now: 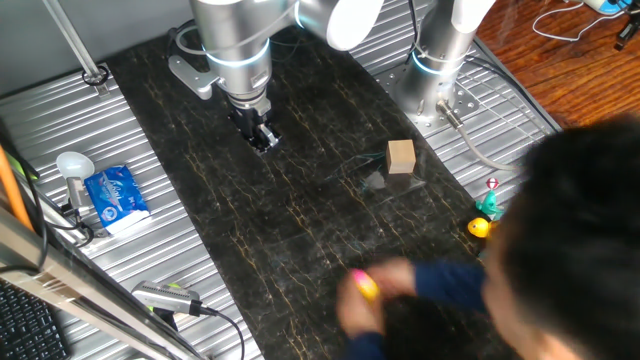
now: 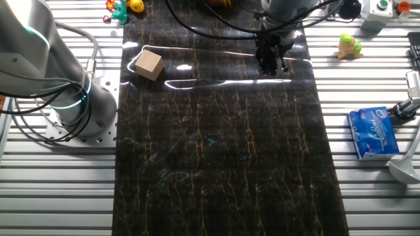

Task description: Grasp the moving object

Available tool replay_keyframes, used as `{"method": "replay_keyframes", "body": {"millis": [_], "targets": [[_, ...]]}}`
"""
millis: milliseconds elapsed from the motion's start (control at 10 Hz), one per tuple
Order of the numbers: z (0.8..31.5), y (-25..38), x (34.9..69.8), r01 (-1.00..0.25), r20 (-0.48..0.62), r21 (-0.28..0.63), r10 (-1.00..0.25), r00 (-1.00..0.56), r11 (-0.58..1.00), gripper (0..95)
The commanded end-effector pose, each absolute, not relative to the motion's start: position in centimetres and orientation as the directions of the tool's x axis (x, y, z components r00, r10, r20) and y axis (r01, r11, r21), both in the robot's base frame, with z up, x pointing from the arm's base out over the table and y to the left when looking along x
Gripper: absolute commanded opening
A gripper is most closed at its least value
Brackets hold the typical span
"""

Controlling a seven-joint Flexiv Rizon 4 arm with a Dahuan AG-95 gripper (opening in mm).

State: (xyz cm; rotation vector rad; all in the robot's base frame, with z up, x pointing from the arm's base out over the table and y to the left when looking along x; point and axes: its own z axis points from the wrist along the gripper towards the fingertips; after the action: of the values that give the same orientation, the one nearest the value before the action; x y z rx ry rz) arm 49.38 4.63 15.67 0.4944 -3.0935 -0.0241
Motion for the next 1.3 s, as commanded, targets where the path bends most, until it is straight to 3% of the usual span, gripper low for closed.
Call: {"method": "replay_keyframes", "body": {"millis": [100, 1100, 1200, 1300], "targets": [[15.66, 4.64, 49.4, -0.311, 0.007, 0.016, -0.311, -0.95, 0.95, 0.0], [15.69, 4.64, 49.4, -0.329, 0.004, 0.024, -0.33, -0.944, 0.944, 0.0], [15.62, 4.64, 49.4, -0.345, -0.001, 0.035, -0.345, -0.939, 0.938, 38.0], [15.48, 4.63, 49.4, -0.352, -0.002, 0.048, -0.352, -0.936, 0.935, 57.0]]}}
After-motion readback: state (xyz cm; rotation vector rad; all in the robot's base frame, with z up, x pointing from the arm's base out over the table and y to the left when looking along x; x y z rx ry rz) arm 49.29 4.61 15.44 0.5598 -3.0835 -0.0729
